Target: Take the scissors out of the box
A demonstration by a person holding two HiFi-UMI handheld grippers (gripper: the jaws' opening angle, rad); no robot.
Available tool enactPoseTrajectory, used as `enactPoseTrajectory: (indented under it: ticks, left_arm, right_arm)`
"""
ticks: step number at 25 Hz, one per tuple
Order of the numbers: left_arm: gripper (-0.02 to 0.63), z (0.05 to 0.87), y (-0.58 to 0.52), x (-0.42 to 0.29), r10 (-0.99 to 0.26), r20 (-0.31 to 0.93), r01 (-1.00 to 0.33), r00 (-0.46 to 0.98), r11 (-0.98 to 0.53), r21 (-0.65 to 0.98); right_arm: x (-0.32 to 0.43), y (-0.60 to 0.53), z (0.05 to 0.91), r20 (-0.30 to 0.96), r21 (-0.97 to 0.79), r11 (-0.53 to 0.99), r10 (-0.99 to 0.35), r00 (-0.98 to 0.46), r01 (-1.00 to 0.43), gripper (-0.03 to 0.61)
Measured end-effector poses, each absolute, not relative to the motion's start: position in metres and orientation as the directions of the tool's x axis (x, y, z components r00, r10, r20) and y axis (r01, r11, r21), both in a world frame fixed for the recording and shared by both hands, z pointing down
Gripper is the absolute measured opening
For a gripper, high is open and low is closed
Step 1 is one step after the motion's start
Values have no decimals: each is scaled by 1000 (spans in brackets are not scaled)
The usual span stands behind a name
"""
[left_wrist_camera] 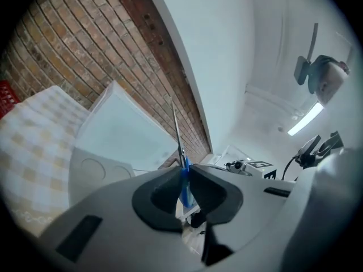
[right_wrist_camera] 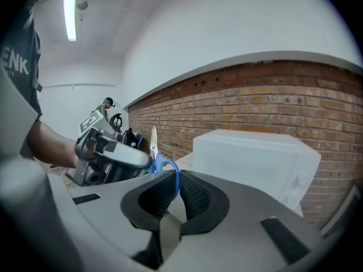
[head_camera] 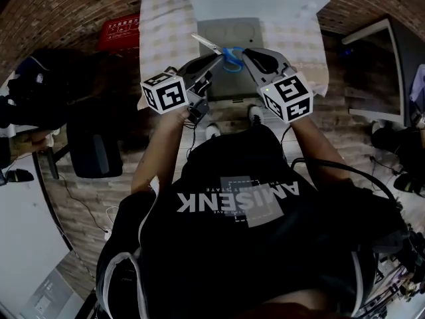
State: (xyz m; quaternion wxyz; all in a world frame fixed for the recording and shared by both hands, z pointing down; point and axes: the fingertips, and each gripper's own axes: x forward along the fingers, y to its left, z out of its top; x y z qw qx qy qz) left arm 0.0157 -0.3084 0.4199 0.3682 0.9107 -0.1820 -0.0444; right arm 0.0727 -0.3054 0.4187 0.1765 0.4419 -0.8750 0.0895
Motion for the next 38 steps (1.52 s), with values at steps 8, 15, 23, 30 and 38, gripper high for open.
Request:
enactPoseTrajectory:
  ticks: [8, 15, 23, 30, 38]
  left_arm:
    - [52, 377, -293, -3, -322, 28, -275, 946, -757, 592]
    - [49, 345, -274, 10, -257, -34, -192, 966, -798, 571]
    - [49, 307, -263, 46, -269, -59, -199, 961, -826, 528]
    - [48, 273, -252, 76, -303, -68, -234, 951, -844, 482]
    - [48, 266, -242, 93, -332, -43, -273, 942, -835, 477]
  right_arm:
    - [52, -290, 380, 355, 87, 529, -808, -469, -844, 57]
    - [65, -270, 349, 337, 141, 467, -852, -401, -873, 57]
    - [101, -260, 310, 276, 194, 477, -865, -419, -857, 57]
    - [132, -252, 277, 221, 202, 495, -864, -453, -845, 57]
    - [148, -244, 272, 225, 206, 511, -855, -468, -834, 57]
